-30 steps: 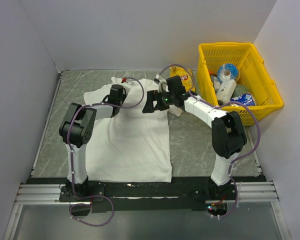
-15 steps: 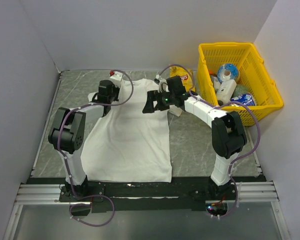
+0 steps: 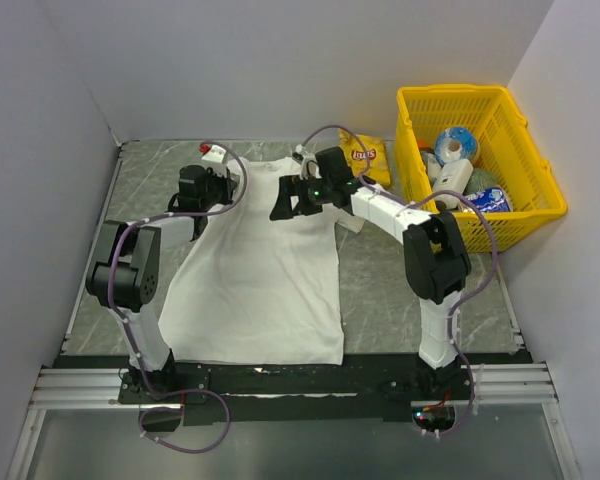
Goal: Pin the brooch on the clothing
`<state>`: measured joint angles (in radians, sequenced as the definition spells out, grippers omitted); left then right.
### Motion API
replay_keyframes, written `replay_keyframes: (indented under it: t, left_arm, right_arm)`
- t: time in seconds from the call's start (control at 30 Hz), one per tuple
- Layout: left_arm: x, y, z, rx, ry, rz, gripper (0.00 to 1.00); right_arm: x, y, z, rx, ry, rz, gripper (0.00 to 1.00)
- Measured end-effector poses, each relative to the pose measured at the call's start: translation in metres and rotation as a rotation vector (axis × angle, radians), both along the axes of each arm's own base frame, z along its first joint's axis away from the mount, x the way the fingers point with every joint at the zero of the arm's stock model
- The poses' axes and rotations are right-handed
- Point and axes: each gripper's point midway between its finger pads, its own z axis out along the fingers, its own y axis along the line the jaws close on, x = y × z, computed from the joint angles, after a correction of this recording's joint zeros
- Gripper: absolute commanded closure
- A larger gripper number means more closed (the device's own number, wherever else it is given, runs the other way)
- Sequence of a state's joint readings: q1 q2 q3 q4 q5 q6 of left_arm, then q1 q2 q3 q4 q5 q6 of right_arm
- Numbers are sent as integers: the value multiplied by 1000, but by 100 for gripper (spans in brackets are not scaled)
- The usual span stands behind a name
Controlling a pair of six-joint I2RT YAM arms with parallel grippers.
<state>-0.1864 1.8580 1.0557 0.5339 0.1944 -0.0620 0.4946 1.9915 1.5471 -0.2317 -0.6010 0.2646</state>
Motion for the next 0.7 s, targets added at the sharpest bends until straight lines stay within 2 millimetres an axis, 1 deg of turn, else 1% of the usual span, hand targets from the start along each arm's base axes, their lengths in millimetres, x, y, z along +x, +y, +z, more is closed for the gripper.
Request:
replay_keyframes:
  t: [0.1,0.27,0.33,0.43,0.5,0.7]
  left_arm:
    - [-4,-5,5,-45,-2,-41,99]
    - [-9,-10,21,-91,-29,-90,99]
    - [-12,-12,27,-103,-41,-107,99]
    - [-16,-17,31,-120,-48,-133,99]
    - [-19,-19,33,-131,-49,-148,99]
    - [-26,-23,40,-155,-55,-175,99]
  right_arm:
    - [10,14,-1,11,-2,-3,9]
    - [33,38,1,54,-11,-26,11]
    - [41,43,-1,65,-5,-40,11]
    - [53,52,-2,88,-2,-65,16]
    - [58,55,-3,100,7,-79,19]
    - [81,71,3,151,-5,-112,24]
